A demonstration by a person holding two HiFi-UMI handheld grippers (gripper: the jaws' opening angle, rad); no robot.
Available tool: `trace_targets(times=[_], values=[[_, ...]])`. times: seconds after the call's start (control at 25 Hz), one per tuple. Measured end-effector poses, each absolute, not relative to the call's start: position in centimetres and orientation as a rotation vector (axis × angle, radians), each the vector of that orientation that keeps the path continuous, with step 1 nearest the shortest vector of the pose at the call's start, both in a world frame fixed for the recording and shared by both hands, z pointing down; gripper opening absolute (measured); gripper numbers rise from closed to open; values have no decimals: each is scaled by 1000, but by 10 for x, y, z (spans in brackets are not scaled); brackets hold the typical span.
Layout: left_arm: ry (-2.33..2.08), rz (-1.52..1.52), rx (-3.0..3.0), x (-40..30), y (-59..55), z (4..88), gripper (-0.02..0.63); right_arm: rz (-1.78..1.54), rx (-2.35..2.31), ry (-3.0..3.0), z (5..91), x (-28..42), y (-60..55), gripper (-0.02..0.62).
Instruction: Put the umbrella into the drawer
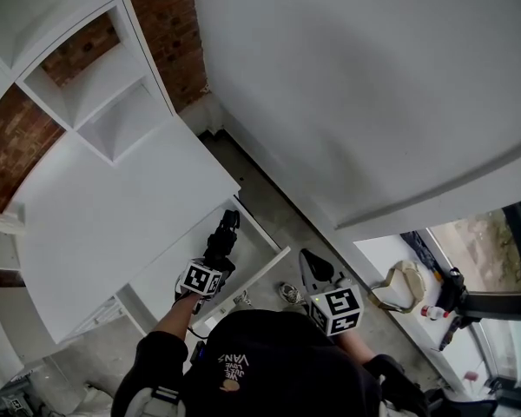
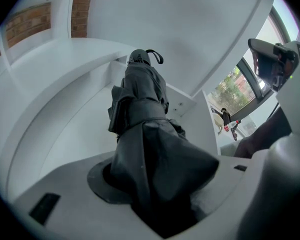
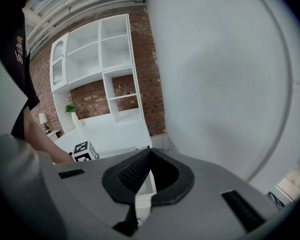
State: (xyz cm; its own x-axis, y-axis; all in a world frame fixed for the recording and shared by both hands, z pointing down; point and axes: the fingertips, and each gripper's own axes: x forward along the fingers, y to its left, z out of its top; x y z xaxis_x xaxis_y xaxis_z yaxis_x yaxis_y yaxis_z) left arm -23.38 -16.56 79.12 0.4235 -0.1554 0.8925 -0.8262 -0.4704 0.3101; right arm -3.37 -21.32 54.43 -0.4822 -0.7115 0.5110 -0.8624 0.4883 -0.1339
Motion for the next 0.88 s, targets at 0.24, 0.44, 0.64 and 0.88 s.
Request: trace_targets(times=[0.24, 0.44, 0.64, 0.88], values=[[-812, 1150, 1810, -243, -162, 811, 261, 543, 1294, -2341, 549, -37, -214, -2], [-780, 1220, 1767, -246, -161, 823, 261, 553, 1305, -2328, 551, -33, -216, -2], [-760, 1296, 1741, -248, -165, 831, 261, 560, 1318, -2312, 552, -27, -218, -2], [-741, 1330, 1686, -248, -167, 844, 261, 562, 1325, -2306, 553, -20, -220, -2]])
